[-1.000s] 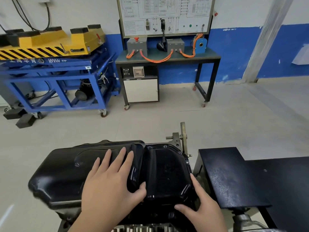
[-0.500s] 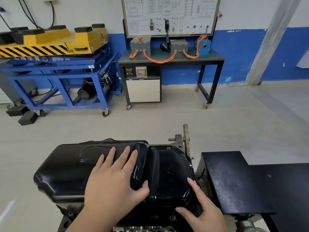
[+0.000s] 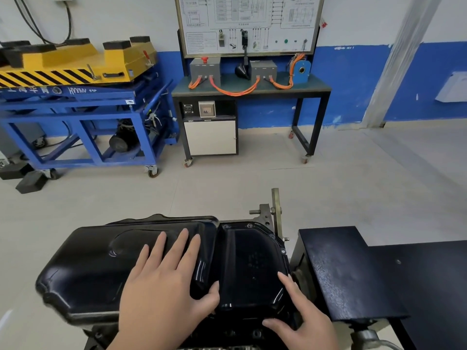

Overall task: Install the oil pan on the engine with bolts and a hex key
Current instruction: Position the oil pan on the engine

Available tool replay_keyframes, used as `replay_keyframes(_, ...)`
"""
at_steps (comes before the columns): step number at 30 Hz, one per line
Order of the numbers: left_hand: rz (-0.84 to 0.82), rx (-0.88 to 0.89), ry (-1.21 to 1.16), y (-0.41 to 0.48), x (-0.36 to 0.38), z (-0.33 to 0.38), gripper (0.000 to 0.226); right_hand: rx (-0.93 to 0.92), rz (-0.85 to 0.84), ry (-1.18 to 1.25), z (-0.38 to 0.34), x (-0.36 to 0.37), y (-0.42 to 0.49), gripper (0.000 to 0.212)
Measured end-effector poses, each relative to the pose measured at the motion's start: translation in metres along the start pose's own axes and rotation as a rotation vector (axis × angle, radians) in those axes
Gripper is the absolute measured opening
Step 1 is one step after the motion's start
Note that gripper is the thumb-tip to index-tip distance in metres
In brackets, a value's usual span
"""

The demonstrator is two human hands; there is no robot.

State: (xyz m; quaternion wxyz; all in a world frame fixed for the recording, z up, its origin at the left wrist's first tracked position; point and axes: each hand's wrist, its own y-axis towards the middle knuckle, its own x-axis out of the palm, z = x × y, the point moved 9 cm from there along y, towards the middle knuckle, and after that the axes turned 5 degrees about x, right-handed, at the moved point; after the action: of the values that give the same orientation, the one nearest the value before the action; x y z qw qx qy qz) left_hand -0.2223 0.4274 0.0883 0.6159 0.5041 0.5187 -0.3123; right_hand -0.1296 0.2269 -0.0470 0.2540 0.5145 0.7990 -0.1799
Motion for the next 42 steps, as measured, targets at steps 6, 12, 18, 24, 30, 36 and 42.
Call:
replay_keyframes(6, 0.065, 0.006, -0.019, -0.015, 0.000, 0.004, 0.074, -0.016, 0.000, -0.017, 0.005, 0.002, -0.007, 0.095)
replay_keyframes(12, 0.072, -0.004, -0.014, -0.017, -0.002, 0.005, 0.074, -0.021, 0.013, 0.002, 0.006, 0.002, -0.010, 0.094)
replay_keyframes(18, 0.089, -0.023, -0.019, -0.020, -0.002, 0.004, 0.074, -0.032, 0.014, 0.003, 0.004, 0.001, -0.011, 0.094)
replay_keyframes(24, 0.108, -0.038, -0.018, -0.022, -0.002, 0.006, 0.074, -0.035, 0.013, -0.002, 0.002, 0.000, -0.011, 0.096)
replay_keyframes(30, 0.125, -0.042, -0.016, -0.023, -0.003, 0.007, 0.073, -0.036, 0.011, -0.010, 0.002, 0.000, -0.011, 0.095)
replay_keyframes(36, 0.125, -0.025, -0.008, -0.022, -0.003, 0.007, 0.071, -0.009, 0.035, 0.014, 0.003, 0.000, -0.014, 0.096)
replay_keyframes(42, 0.113, -0.025, -0.011, -0.021, 0.001, 0.007, 0.070, -0.002, 0.046, -0.002, 0.002, -0.001, -0.015, 0.099)
